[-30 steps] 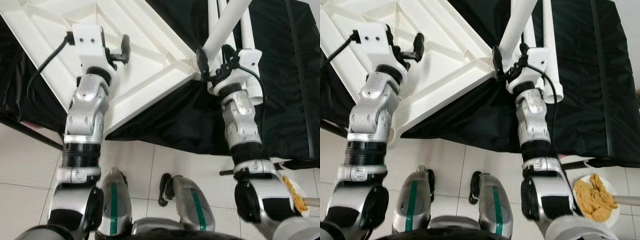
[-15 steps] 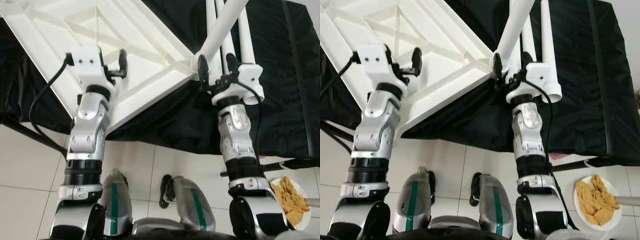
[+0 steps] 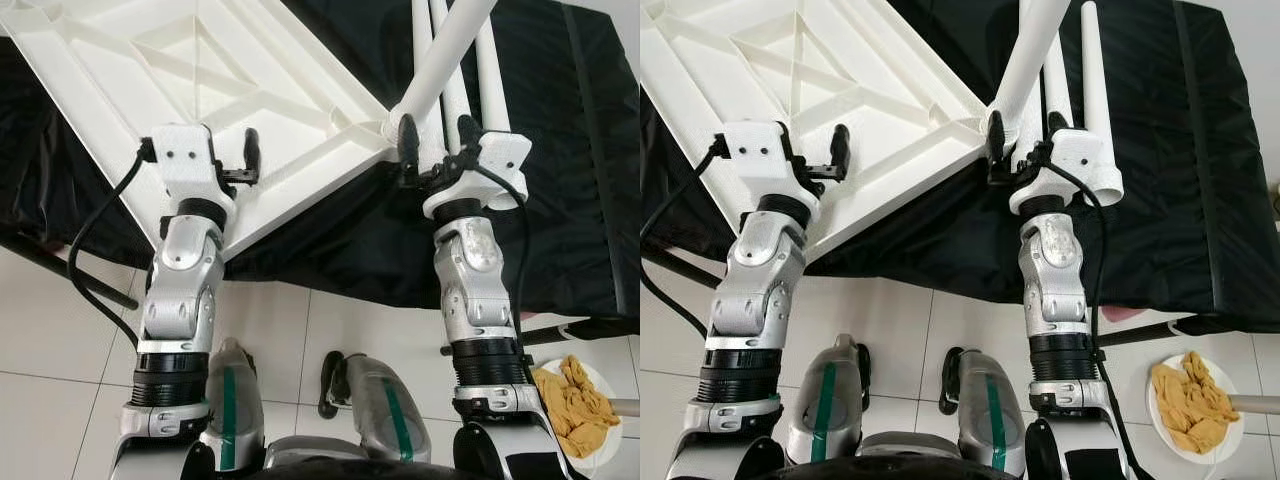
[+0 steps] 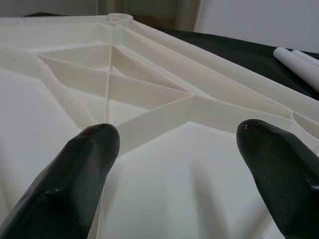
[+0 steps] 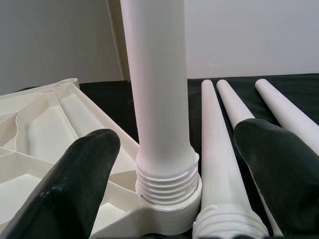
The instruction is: Building children table
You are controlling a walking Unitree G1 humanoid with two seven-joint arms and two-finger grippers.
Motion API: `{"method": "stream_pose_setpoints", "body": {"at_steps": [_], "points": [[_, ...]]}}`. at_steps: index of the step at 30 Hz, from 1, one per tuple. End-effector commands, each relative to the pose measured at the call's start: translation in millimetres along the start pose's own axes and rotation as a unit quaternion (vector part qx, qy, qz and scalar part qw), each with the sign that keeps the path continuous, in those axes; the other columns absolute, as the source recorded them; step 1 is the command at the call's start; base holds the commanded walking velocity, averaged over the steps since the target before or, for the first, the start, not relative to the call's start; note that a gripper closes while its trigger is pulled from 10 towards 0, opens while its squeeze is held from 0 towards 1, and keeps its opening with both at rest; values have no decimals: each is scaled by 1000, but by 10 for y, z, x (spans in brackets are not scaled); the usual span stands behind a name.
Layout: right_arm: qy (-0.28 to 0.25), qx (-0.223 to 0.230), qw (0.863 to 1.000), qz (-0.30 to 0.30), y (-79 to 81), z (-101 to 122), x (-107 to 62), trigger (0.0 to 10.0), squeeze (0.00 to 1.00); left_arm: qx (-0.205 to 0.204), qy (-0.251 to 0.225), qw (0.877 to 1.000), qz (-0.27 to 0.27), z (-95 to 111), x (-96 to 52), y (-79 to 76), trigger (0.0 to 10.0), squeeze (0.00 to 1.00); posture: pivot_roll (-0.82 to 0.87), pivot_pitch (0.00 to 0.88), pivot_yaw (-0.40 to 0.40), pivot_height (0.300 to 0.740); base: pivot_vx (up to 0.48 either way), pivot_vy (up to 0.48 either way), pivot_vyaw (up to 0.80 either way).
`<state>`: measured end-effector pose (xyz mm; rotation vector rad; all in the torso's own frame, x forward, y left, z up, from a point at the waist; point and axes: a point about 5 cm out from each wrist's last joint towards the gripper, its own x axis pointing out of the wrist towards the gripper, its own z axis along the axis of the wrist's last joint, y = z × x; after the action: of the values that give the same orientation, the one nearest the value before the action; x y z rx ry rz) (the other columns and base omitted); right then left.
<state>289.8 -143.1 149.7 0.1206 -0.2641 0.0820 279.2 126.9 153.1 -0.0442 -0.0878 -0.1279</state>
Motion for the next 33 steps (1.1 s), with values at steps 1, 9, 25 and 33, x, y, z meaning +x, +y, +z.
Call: {"method": "stream_pose_setpoints", "body": {"at_steps": [1,9,25,33], "points": [[13,11,1000,-4,-18,-23,-44,10000,0,18,9,999,50,-22,-34,36,10000,0,104,58,-73,740,0,0,0],[17,-23,999,14,-6,-19,-49,10000,0,36,-10,999,35,38,-43,6,10000,0,105,56,-75,740,0,0,0],[19,-49,999,14,-53,4,-2,10000,0,50,-24,998,-16,76,-26,-56,10000,0,112,33,-74,740,0,0,0],[23,-54,998,22,-53,-17,-2,10000,0,39,-25,998,-32,83,-58,-64,10000,0,120,30,-77,740,0,0,0]]}}
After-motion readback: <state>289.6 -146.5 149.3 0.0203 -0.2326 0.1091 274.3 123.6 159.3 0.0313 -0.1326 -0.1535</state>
